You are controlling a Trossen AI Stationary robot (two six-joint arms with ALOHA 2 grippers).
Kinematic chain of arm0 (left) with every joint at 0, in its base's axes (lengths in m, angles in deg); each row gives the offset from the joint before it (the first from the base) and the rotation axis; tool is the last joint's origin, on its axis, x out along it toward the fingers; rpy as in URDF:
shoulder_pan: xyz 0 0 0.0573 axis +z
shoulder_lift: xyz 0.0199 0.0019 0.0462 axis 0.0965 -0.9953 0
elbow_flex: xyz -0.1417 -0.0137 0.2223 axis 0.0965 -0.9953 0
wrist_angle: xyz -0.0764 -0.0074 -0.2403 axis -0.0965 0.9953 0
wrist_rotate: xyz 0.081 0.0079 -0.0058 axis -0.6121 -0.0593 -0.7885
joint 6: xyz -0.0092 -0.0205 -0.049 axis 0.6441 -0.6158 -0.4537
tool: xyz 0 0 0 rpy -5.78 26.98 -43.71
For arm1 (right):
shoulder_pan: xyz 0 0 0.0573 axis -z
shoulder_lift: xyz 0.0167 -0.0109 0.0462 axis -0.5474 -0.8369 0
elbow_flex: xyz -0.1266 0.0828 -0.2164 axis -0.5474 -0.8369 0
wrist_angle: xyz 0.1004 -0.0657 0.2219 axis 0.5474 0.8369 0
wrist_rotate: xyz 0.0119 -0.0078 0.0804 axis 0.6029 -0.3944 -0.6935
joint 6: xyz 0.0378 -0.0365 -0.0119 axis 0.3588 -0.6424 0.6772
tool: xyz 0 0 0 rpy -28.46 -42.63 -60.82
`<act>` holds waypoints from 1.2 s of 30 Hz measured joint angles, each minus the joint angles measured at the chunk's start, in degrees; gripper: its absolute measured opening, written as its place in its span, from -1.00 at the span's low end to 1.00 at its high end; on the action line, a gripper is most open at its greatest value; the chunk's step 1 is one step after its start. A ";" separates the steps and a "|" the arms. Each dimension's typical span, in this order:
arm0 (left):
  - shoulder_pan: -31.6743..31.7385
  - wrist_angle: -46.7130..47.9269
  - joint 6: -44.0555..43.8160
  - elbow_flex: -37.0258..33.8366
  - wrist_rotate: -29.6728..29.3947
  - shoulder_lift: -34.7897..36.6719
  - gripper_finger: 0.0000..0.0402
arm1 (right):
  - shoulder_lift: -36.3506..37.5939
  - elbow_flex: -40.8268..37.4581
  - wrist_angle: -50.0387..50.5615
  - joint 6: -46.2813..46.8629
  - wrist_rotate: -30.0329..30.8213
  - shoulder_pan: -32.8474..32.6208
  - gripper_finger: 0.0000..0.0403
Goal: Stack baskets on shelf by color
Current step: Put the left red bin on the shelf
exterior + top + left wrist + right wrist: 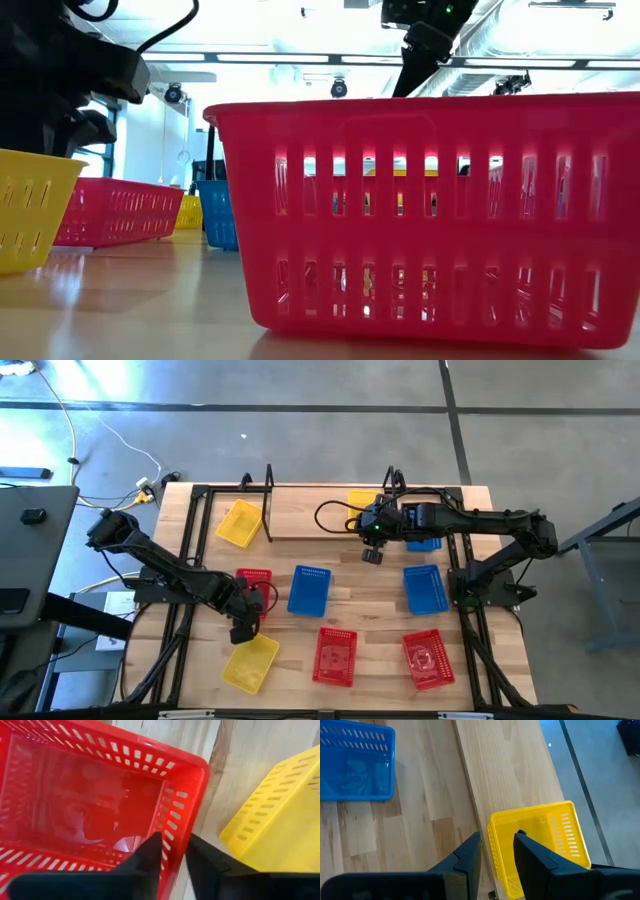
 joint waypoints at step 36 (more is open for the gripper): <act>9.59 10.33 23.09 22.77 -7.55 0.31 -1.00 | 0.00 0.00 0.00 6.21 -1.77 0.00 -0.50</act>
